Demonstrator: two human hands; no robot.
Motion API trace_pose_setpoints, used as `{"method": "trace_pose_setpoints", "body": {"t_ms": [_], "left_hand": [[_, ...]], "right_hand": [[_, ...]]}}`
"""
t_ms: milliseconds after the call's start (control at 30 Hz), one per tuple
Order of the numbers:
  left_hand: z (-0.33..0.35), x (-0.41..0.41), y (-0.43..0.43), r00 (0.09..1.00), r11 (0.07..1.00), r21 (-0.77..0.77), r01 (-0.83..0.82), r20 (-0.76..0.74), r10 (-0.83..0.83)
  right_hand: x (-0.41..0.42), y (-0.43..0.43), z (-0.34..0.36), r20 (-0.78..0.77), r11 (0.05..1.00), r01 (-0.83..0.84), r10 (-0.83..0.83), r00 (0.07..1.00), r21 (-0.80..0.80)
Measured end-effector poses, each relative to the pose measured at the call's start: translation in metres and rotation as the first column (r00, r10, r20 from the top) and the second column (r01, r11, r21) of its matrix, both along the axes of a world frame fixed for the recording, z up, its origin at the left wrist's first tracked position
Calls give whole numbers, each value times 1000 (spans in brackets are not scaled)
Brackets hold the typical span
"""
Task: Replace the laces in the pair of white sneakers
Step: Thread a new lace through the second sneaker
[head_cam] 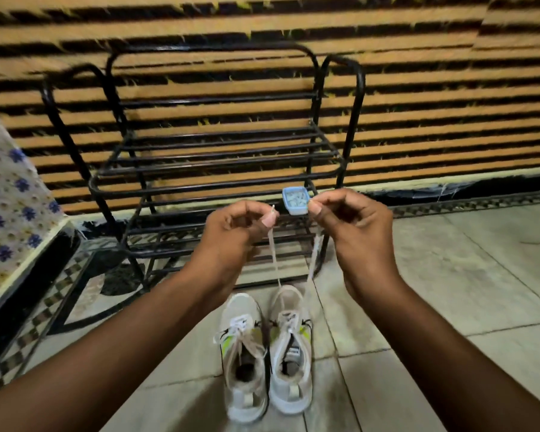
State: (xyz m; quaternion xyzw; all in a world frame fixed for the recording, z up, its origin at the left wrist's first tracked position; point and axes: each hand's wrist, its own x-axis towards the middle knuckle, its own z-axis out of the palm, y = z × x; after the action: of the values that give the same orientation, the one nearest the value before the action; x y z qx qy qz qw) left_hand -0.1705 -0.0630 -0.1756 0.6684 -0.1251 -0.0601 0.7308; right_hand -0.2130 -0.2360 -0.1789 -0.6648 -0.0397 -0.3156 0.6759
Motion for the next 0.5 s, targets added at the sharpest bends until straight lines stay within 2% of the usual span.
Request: {"method": "trace_pose_setpoints", "body": {"t_ms": [100, 267, 500], "left_hand": [[14, -5, 0, 999, 999, 35, -35, 20, 34], [18, -11, 3, 998, 998, 36, -49, -35, 50], [22, -13, -2, 990, 1000, -19, -13, -138, 10]], "right_hand": [[-1, 10, 7, -21, 1000, 13, -13, 1000, 18], [-6, 21, 9, -53, 997, 13, -9, 999, 74], [-11, 27, 10, -60, 964, -20, 37, 998, 264]]}}
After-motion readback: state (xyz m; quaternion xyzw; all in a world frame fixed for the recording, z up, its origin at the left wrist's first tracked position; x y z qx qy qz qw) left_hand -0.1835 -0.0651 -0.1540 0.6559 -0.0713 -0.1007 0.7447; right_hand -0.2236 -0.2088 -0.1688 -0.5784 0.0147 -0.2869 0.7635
